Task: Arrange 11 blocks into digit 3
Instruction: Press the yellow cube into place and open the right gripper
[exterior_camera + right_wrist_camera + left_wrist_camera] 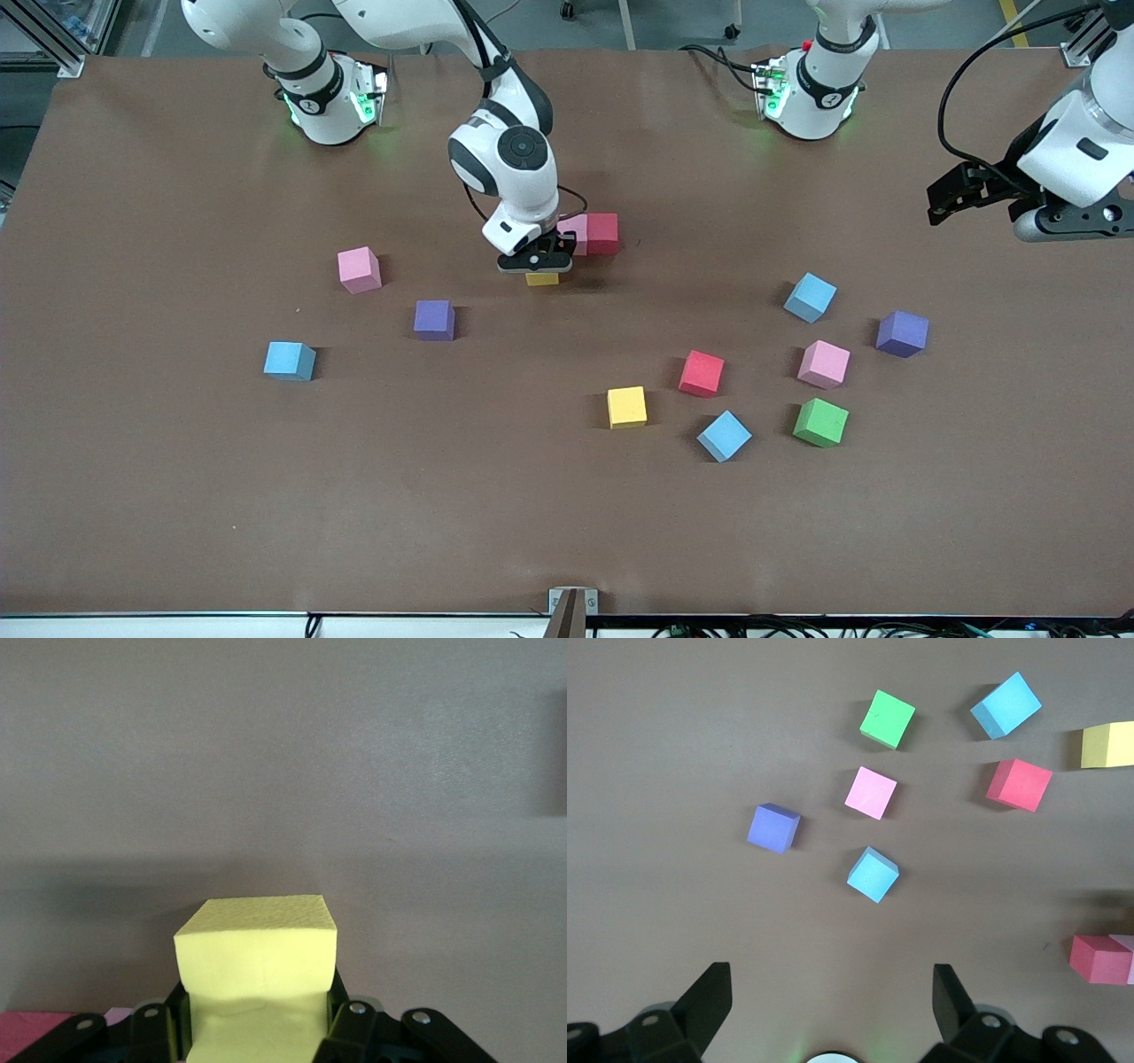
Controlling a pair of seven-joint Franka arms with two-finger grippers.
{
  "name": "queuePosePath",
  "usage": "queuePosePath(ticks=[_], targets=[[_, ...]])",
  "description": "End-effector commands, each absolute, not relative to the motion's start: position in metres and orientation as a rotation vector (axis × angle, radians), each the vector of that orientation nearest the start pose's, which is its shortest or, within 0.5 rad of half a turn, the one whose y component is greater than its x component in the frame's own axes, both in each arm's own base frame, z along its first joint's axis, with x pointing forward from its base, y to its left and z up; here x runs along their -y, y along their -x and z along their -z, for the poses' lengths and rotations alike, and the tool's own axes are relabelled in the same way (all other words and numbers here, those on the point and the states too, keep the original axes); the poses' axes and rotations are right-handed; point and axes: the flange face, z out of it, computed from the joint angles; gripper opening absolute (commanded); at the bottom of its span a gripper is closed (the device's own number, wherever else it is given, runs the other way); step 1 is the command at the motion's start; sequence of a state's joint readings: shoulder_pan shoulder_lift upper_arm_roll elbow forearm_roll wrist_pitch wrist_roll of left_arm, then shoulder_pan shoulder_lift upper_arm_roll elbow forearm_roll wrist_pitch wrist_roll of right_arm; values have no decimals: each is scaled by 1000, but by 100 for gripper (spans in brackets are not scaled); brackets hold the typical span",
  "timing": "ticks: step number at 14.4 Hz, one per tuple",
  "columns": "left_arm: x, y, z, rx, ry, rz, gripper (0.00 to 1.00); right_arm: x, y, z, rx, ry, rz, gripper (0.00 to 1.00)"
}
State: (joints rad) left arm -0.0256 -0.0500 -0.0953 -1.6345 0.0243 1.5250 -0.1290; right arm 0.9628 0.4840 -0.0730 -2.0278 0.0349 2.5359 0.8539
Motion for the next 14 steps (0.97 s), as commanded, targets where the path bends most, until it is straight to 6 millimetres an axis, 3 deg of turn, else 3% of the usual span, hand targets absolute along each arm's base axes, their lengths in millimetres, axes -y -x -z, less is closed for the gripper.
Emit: queuePosePath(ticks=[1, 7, 9, 11, 12, 13, 14], targets=[[62, -526, -622, 15, 3120, -103, 100, -466, -371, -214, 6, 3129, 38, 0], [62, -525, -623, 15, 3121, -96, 100, -466, -372, -214, 6, 3129, 40, 1], [61, -526, -623, 20, 3121, -96, 100, -466, -372, -214, 16, 3129, 40, 6], [62, -525, -623, 13, 3121, -98, 100, -466, -373, -214, 23, 3130, 39, 38], [62, -526, -623, 10, 3121, -96, 100, -467, -373, -214, 23, 3129, 40, 44], [61, -525, -624, 10, 3121, -96, 100, -466, -374, -214, 28, 3128, 44, 60], [61, -525, -624, 10, 3121, -96, 100, -466, -374, -215, 32, 3128, 48, 100]])
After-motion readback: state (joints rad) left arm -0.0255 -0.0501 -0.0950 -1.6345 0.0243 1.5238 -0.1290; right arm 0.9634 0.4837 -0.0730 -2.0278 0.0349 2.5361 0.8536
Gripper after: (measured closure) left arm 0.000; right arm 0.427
